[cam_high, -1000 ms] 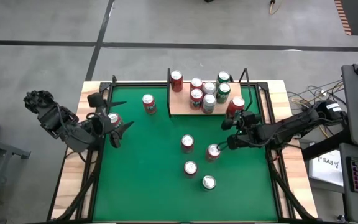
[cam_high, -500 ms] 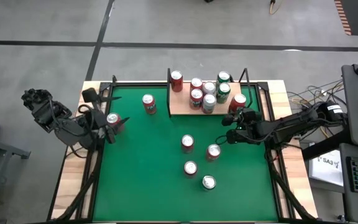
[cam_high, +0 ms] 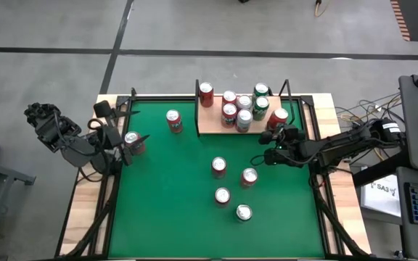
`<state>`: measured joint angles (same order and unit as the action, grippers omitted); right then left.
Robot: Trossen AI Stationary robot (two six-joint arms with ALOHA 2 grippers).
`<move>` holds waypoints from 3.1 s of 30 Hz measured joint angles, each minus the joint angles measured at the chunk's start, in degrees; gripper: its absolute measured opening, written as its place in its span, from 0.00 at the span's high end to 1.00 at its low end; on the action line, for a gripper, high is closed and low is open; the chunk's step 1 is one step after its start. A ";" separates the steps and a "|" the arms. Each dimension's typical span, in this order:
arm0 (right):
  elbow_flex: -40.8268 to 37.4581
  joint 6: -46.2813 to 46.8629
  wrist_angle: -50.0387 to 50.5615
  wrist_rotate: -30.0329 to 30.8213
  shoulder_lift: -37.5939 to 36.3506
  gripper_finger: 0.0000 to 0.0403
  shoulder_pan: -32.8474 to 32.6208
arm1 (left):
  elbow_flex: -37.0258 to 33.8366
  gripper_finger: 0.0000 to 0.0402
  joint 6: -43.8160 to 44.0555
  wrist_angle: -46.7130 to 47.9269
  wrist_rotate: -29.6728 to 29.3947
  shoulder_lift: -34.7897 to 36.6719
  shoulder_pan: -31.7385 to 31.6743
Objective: Place canned beverage on shelf
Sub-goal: Put the red soda can on the shelf
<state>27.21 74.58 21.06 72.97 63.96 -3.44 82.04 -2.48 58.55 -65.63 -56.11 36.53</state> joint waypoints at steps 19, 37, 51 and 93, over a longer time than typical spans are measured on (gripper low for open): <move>-4.33 -5.37 -9.73 2.10 0.01 0.28 1.14 | 0.00 0.16 0.00 0.80 0.00 -0.03 -0.04; -2.15 -5.25 -13.58 4.99 14.49 0.28 2.32 | 0.00 0.16 0.00 0.85 0.02 -0.01 0.02; -0.20 -2.99 -13.71 4.52 18.96 0.28 5.96 | 0.00 0.16 0.20 0.83 0.04 -0.05 0.00; 3.47 -13.24 -9.25 3.57 9.94 0.17 6.86 | 0.00 0.16 0.68 0.80 0.24 -0.05 0.00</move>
<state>30.68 61.34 11.81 76.54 73.91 3.42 82.04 -1.80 59.35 -65.39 -56.16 36.53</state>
